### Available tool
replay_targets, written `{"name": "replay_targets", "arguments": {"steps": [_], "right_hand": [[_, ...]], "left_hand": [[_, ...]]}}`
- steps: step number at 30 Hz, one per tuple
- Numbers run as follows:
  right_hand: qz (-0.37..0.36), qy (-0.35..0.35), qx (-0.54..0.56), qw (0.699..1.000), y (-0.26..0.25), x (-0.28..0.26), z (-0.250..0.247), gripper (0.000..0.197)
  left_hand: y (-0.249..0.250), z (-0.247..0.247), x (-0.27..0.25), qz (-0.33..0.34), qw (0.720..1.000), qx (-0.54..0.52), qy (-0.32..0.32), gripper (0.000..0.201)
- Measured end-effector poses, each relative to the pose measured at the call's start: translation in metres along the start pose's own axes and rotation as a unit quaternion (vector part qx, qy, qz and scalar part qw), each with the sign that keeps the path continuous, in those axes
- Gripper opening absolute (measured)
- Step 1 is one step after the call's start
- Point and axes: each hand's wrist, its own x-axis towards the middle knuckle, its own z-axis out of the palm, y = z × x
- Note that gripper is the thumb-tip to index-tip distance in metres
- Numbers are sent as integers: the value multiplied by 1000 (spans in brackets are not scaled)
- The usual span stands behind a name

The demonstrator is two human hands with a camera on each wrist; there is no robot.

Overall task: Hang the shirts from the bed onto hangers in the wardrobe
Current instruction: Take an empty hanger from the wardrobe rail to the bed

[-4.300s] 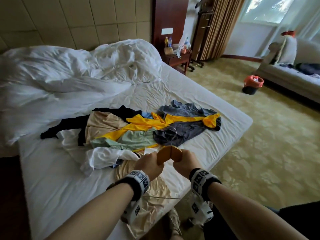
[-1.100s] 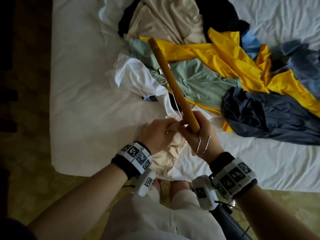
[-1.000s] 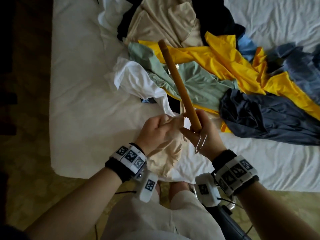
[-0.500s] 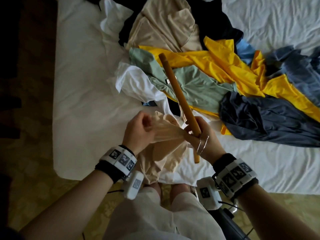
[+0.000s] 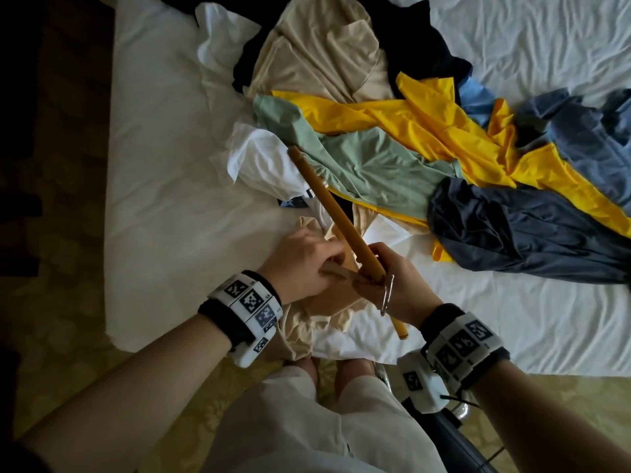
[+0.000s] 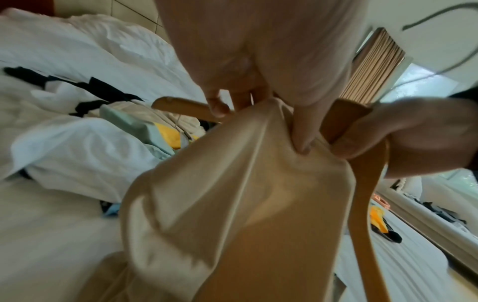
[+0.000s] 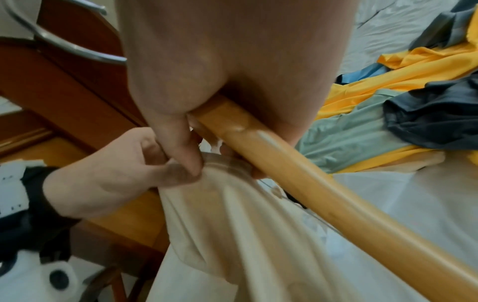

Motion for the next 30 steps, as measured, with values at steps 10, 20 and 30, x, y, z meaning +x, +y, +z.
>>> {"name": "replay_targets", "arguments": {"steps": [10, 20, 30], "right_hand": [[-25, 27, -159, 987, -7, -11, -38, 26], [-134, 138, -239, 952, -114, -28, -130, 26], [-232, 243, -212, 918, -197, -49, -173, 27]], "left_hand": [[-16, -85, -14, 9, 986, 147, 77, 29], [25, -210, -18, -6, 956, 284, 80, 38], [72, -317, -37, 27, 886, 441, 144, 25]]}}
